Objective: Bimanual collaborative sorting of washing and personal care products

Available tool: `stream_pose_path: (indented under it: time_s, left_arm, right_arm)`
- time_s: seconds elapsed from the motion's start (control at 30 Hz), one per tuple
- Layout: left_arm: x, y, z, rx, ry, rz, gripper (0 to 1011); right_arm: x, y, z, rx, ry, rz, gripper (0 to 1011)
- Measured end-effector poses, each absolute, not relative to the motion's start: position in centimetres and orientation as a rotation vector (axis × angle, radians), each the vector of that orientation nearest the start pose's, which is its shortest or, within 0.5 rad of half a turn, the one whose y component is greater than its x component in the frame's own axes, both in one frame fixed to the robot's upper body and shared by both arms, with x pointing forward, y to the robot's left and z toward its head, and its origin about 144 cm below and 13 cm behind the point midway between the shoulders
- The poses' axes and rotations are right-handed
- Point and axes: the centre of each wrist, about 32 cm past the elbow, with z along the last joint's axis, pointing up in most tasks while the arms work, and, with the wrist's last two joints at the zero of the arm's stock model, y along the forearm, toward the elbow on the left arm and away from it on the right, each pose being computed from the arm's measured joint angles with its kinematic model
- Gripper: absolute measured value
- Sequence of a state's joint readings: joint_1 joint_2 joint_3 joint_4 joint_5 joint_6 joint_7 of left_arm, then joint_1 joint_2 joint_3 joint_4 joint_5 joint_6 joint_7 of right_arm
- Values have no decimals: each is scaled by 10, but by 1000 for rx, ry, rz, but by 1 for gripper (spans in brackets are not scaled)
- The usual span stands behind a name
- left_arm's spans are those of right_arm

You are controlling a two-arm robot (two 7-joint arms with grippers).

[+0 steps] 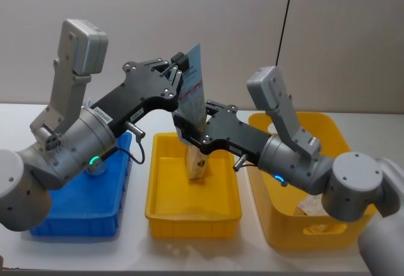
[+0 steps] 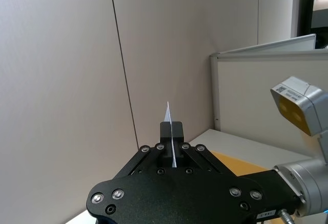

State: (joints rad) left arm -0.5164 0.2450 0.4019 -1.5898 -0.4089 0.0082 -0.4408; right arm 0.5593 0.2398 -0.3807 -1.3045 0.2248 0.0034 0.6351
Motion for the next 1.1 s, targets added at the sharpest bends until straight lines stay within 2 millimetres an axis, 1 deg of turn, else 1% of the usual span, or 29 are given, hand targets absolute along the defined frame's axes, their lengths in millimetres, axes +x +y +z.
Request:
stream_pose_path:
  time_s: [0.03, 0.13, 0.2, 0.4, 0.53, 0.57, 0.63, 0.67, 0.73, 0.77, 0.8, 0.87, 0.97, 1.0, 1.1]
  left_arm:
    - [550, 174, 1316, -261, -301, 695, 0]
    - [550, 174, 1316, -261, -302, 693, 0]
    - [550, 174, 1316, -261, -302, 692, 0]
    - [549, 174, 1317, -257, -304, 690, 0]
    - [549, 174, 1317, -260, -305, 688, 7]
    - [549, 174, 1317, -260, -305, 688, 49]
    - [549, 174, 1317, -259, -304, 687, 83]
    - [549, 174, 1317, -259, -305, 687, 132]
    - [549, 174, 1317, -259, -305, 687, 168]
    - [549, 174, 1317, -259, -305, 687, 223]
    - [549, 174, 1317, -259, -305, 687, 236]
    - [549, 174, 1317, -258, -305, 687, 316]
    - [549, 174, 1317, -258, -305, 687, 371]
    - [549, 174, 1317, -258, -305, 687, 431]
    - [549, 174, 1317, -258, -305, 687, 515]
  right_arm:
    - [592, -203, 1258, -39, -254, -650, 463]
    - [594, -201, 1259, -39, -252, -646, 401]
    - [595, -199, 1259, -40, -251, -644, 337]
    - [597, -197, 1259, -44, -245, -651, 258]
    - [598, -196, 1258, -55, -238, -663, 230]
    - [598, -196, 1258, -55, -238, -665, 219]
    - [599, -196, 1258, -57, -238, -669, 204]
    - [599, -196, 1258, -58, -238, -672, 201]
    - [599, -195, 1258, -58, -237, -676, 193]
    - [600, -195, 1258, -59, -237, -680, 188]
    - [600, -195, 1258, -59, -237, -682, 184]
    - [600, -195, 1258, -59, -236, -690, 180]
    - [600, -195, 1258, -60, -235, -700, 177]
    - [600, -195, 1259, -60, -234, -709, 177]
    - [599, -196, 1259, -59, -232, -732, 175]
